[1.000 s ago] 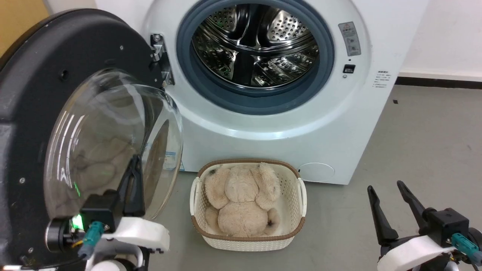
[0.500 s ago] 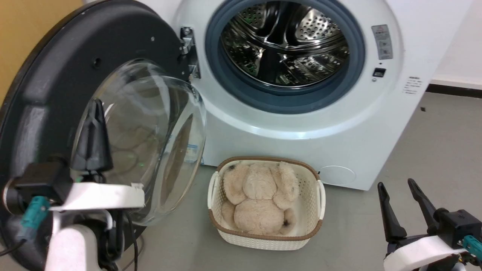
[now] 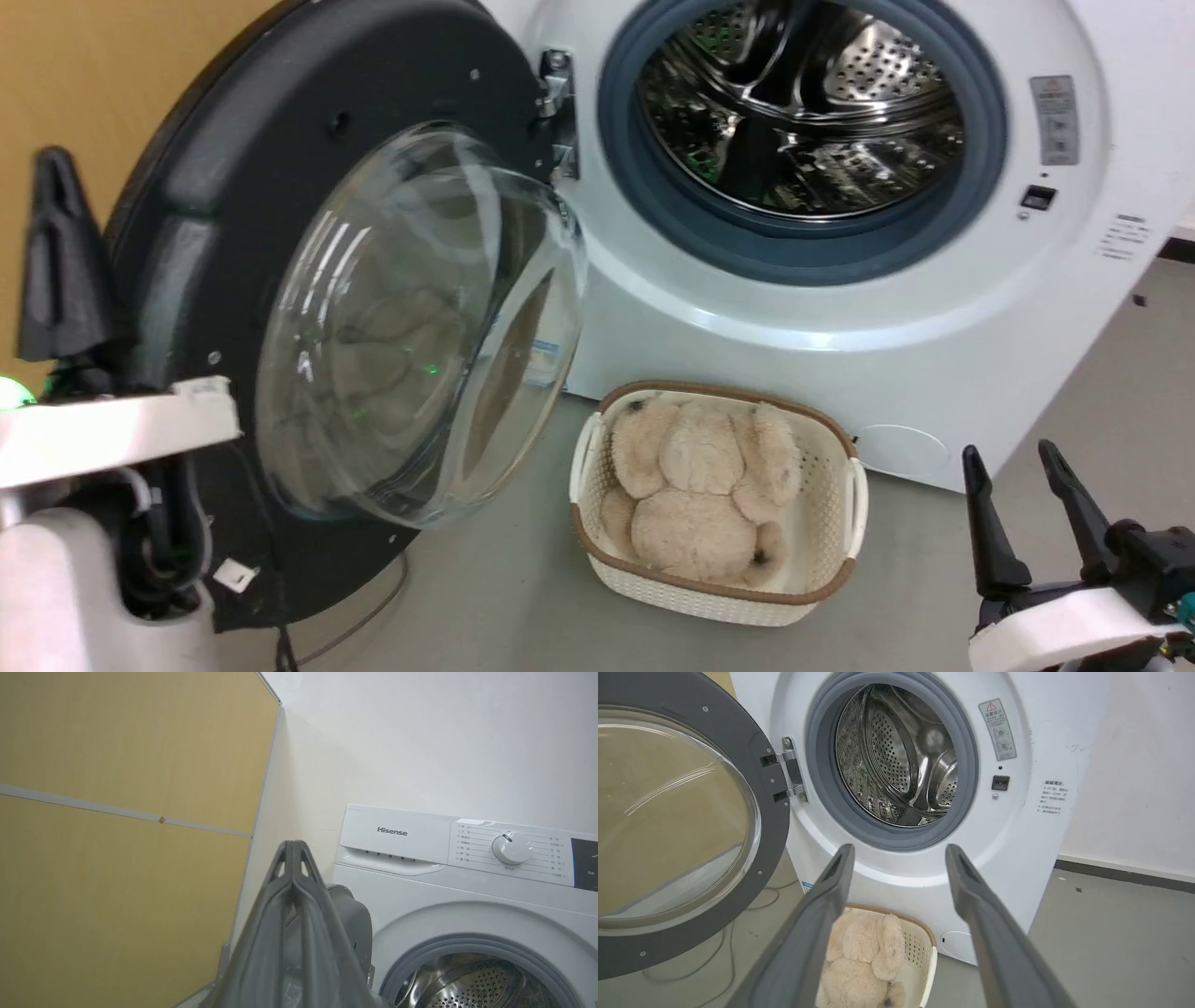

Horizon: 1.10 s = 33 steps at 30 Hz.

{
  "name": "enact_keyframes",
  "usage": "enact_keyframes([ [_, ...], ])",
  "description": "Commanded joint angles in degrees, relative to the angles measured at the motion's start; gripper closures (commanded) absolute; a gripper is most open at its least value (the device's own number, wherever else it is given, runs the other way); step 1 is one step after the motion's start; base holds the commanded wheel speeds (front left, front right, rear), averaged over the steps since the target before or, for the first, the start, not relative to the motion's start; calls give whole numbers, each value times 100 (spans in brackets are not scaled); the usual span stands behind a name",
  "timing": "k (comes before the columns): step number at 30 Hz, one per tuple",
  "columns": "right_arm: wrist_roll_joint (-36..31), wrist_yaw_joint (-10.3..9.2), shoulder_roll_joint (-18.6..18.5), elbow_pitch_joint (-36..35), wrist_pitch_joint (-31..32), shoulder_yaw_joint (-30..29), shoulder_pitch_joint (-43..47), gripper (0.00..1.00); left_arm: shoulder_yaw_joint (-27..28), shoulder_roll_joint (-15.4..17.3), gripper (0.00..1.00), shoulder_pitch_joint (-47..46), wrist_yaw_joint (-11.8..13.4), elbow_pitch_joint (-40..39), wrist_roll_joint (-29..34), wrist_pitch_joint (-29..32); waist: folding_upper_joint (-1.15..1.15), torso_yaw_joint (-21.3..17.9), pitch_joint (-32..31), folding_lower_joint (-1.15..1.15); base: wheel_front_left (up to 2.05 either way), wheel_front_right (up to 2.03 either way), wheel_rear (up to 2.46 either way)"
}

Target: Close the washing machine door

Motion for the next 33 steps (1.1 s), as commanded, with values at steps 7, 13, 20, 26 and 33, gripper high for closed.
enact_keyframes([
  [7, 111, 2, 14, -20, -133, -8, 35, 0, 773, 216, 100, -317, 32, 282, -899, 191, 0, 279, 85, 0, 0, 0, 0],
  [13, 146, 3, 15, -22, -205, -32, 1, 0, 1365, 262, 100, -374, 134, 770, -1977, 678, 0, 438, 140, 0, 0, 0, 0],
  [20, 187, 3, 16, -31, -277, -75, 7, 0, 1827, 246, 100, -289, 163, 1305, -2956, 1259, 0, 579, 171, 0, 0, 0, 0],
  [26, 227, 3, 18, -49, -348, -156, 34, 0, 1985, 136, 100, -11, -101, 1703, -3735, 1933, 0, 717, 202, 0, 0, 0, 0],
  [33, 250, 3, 19, -85, -432, -242, 37, 0, 1960, -36, 100, 342, -252, 2035, -4485, 2635, 0, 886, 279, 0, 0, 0, 0],
])
